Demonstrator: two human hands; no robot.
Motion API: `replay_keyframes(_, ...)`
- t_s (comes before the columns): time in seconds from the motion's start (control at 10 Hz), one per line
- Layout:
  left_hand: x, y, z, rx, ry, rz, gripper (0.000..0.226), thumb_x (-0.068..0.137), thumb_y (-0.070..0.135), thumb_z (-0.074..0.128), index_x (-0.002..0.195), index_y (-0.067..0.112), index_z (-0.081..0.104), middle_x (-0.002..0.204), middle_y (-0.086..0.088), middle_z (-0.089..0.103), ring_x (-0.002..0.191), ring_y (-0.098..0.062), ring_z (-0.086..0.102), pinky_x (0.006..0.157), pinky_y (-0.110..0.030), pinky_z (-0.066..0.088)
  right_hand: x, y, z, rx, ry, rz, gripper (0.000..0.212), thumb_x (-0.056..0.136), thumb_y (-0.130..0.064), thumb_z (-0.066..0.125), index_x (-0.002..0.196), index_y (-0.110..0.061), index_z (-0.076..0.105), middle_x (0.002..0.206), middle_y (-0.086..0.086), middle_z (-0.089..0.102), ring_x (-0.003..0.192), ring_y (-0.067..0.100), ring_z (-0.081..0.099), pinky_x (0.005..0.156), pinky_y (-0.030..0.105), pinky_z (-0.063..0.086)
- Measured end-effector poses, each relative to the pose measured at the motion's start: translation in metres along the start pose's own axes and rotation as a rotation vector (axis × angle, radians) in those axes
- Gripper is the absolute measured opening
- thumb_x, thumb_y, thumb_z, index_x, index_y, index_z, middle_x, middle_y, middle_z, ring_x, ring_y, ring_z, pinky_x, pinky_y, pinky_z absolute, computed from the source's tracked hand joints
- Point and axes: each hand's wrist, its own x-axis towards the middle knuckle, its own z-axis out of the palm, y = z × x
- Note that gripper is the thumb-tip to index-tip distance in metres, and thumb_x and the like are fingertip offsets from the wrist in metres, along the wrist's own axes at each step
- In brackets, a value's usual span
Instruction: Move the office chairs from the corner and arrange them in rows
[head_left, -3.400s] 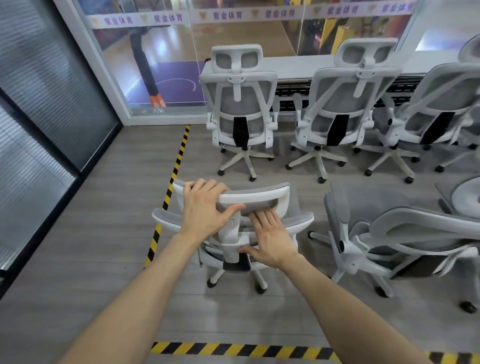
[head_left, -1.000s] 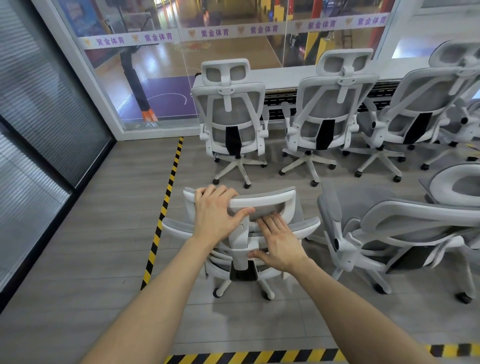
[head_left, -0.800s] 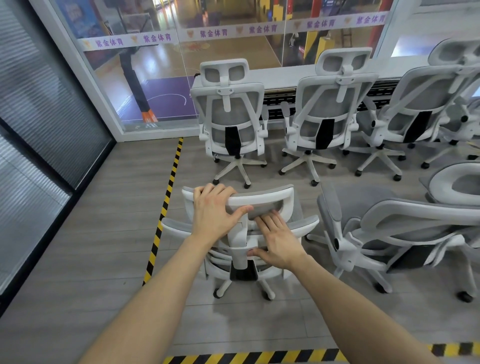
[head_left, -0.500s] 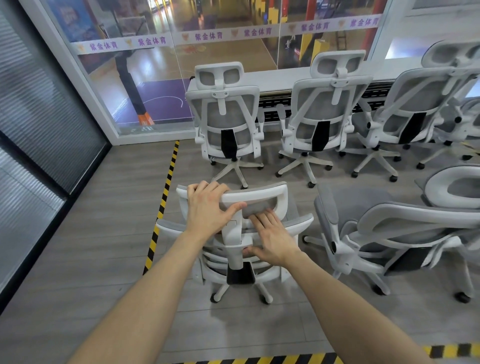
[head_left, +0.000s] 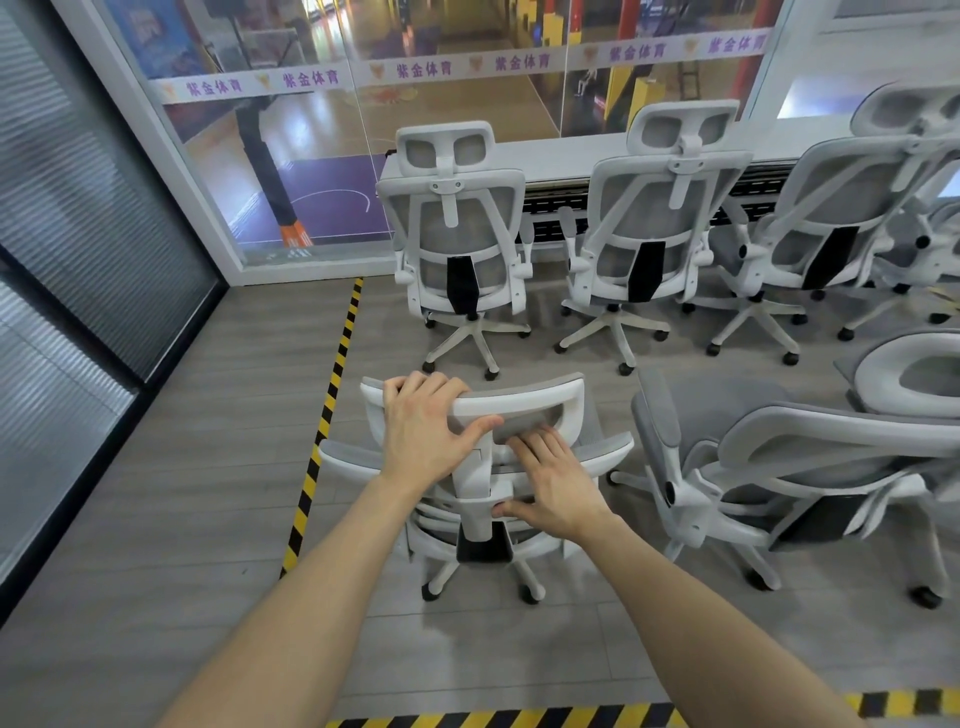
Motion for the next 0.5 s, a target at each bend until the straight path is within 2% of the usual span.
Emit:
replay_keyframes(0.1, -0.006, 0.003, -0.004, -0.004, -0.020, -0.017, 0.060, 0.093, 0.089, 0.058, 0.103, 0.031, 0.070, 0.102, 0.014, 0.066, 0.099, -0.015, 0.055, 0.100, -0.045, 0.040, -0.005, -0.004, 0.001, 0.001, 0.003, 0.013, 0.114, 0.082, -0.094, 0.054, 0.166, -0.019, 0.035, 0.162, 0.002, 0.039, 0.161, 0.031, 0.022, 0.138, 0.046, 0.010)
replay_keyframes(0.2, -0.009, 0.003, -0.011, -0.002, -0.061, -0.009, 0.061, 0.094, 0.087, 0.055, 0.113, 0.031, 0.071, 0.109, 0.014, 0.067, 0.104, -0.015, 0.056, 0.102, -0.044, 0.040, -0.010, -0.014, -0.011, 0.035, -0.009, 0.038, 0.105, 0.085, -0.080, 0.064, 0.166, -0.019, 0.035, 0.165, 0.001, 0.037, 0.163, 0.029, 0.021, 0.138, 0.047, 0.013)
replay_keyframes(0.3, -0.013, -0.005, -0.013, 0.007, -0.104, 0.012, 0.061, 0.096, 0.084, 0.053, 0.125, 0.032, 0.070, 0.117, 0.013, 0.067, 0.111, -0.016, 0.057, 0.106, -0.044, 0.039, -0.032, -0.020, -0.030, 0.141, 0.013, 0.073, 0.077, 0.095, -0.056, 0.070, 0.157, -0.015, 0.049, 0.166, 0.005, 0.042, 0.159, 0.025, 0.032, 0.137, 0.044, 0.017)
replay_keyframes(0.4, -0.009, -0.008, -0.023, -0.036, -0.135, 0.050, 0.058, 0.098, 0.075, 0.056, 0.133, 0.030, 0.068, 0.126, 0.011, 0.068, 0.120, -0.018, 0.060, 0.113, -0.043, 0.038, -0.076, -0.028, -0.072, 0.249, 0.110, 0.232, 0.043, 0.103, -0.044, 0.069, 0.138, -0.019, 0.071, 0.148, -0.009, 0.061, 0.138, 0.013, 0.056, 0.120, 0.040, 0.046)
replay_keyframes(0.5, -0.017, -0.020, -0.032, -0.129, -0.099, 0.115, 0.056, 0.100, 0.061, 0.066, 0.144, 0.027, 0.064, 0.145, 0.007, 0.064, 0.136, -0.018, 0.057, 0.123, -0.044, 0.036, -0.128, -0.033, -0.151, 0.251, 0.410, 0.328, 0.025, 0.099, -0.042, 0.074, 0.117, -0.025, 0.081, 0.125, -0.022, 0.068, 0.112, 0.001, 0.067, 0.099, 0.040, 0.059)
